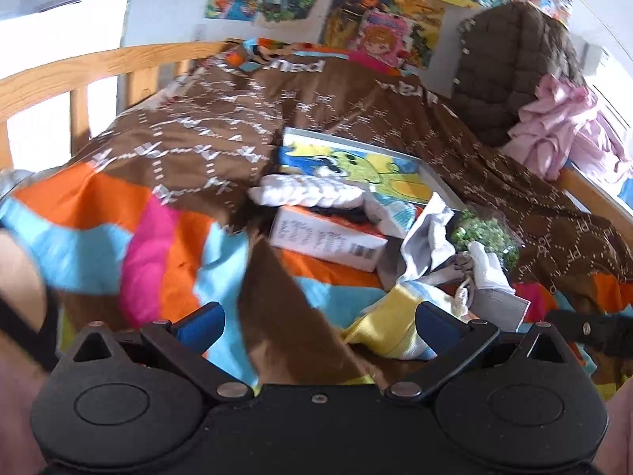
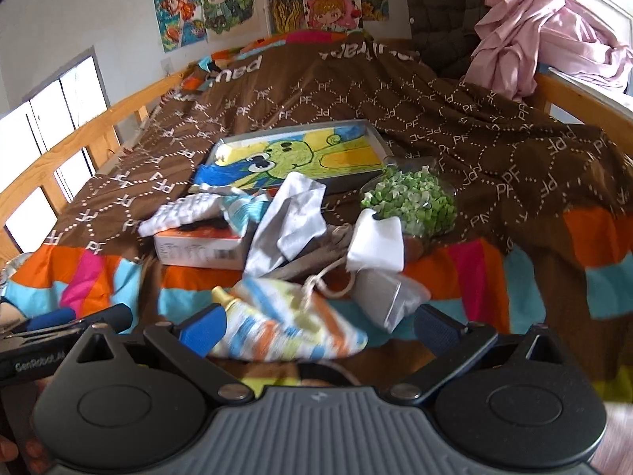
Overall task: Organize soft objects
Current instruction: 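Grasp the yellow striped cloth with the left tool while the right tool grasps the grey mask, then carry both items into the painted tray and open both tools, then lift both open tools out of the tray back toward the pile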
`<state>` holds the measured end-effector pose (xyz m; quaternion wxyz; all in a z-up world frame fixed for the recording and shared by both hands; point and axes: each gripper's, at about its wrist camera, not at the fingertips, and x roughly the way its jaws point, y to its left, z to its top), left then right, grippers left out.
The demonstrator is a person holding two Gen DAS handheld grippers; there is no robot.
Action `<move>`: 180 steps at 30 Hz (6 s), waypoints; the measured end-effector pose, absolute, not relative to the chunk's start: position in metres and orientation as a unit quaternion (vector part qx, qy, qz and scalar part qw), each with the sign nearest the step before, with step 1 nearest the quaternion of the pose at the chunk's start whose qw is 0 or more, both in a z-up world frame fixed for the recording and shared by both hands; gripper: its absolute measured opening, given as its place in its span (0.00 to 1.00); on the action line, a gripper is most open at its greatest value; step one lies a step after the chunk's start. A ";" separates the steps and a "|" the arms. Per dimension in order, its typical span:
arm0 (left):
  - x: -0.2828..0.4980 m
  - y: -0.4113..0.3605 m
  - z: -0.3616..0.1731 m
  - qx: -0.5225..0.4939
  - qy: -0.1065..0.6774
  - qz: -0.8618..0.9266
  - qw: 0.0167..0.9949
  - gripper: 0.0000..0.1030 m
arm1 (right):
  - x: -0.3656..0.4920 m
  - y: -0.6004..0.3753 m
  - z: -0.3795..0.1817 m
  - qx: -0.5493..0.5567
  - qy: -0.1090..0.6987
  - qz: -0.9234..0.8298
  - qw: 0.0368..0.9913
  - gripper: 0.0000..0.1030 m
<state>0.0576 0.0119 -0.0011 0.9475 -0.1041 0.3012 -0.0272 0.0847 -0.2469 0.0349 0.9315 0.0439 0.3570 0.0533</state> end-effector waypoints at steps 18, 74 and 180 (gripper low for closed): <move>0.148 -0.050 -0.029 -0.021 0.316 -0.188 0.930 0.99 | 0.219 -0.294 -0.026 0.074 0.503 0.026 0.861 1.00; 0.120 -0.050 -0.047 -0.060 0.349 -0.208 0.912 0.23 | 0.214 -0.306 -0.043 0.221 0.507 0.175 0.814 0.26; 0.355 0.048 0.041 -0.098 0.211 -0.081 0.969 0.99 | 0.318 -0.214 0.047 0.045 0.171 0.112 0.978 1.00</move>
